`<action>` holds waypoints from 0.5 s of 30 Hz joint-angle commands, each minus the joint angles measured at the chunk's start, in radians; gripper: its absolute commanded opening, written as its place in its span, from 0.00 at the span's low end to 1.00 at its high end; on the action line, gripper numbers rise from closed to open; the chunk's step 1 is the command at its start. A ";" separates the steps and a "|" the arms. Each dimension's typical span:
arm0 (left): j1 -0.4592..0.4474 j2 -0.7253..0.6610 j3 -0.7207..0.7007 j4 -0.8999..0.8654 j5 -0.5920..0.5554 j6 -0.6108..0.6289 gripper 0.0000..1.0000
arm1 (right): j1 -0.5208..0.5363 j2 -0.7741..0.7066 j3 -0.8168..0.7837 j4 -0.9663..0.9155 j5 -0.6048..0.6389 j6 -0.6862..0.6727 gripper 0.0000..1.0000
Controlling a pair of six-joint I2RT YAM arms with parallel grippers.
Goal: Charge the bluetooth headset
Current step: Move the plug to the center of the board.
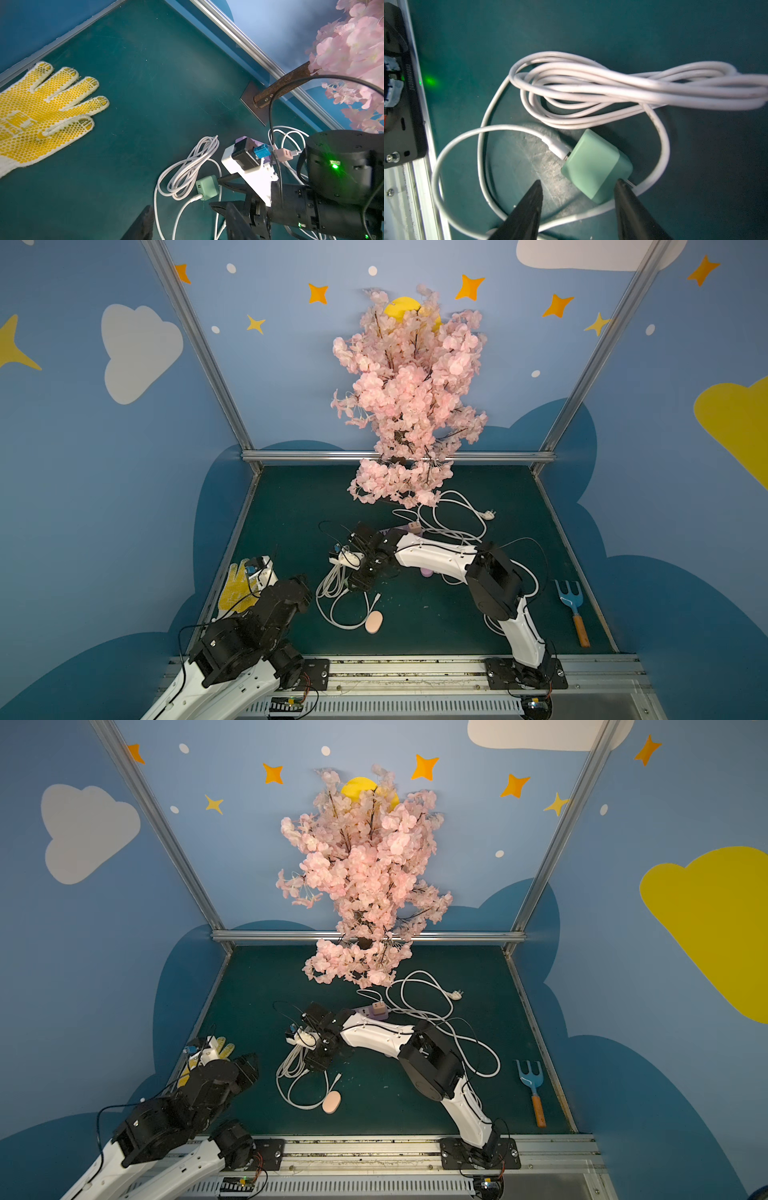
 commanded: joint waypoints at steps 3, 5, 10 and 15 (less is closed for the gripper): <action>0.005 0.024 0.002 0.020 -0.010 0.018 0.56 | -0.060 0.039 -0.011 0.008 0.038 0.052 0.56; 0.008 0.038 0.005 0.032 -0.003 0.028 0.56 | -0.073 0.031 -0.039 0.017 0.054 0.057 0.56; 0.017 0.067 0.015 0.050 0.007 0.051 0.56 | -0.091 -0.021 -0.123 0.077 0.044 0.054 0.57; 0.022 0.076 0.016 0.059 0.018 0.059 0.56 | -0.070 -0.069 -0.134 0.086 0.031 0.048 0.58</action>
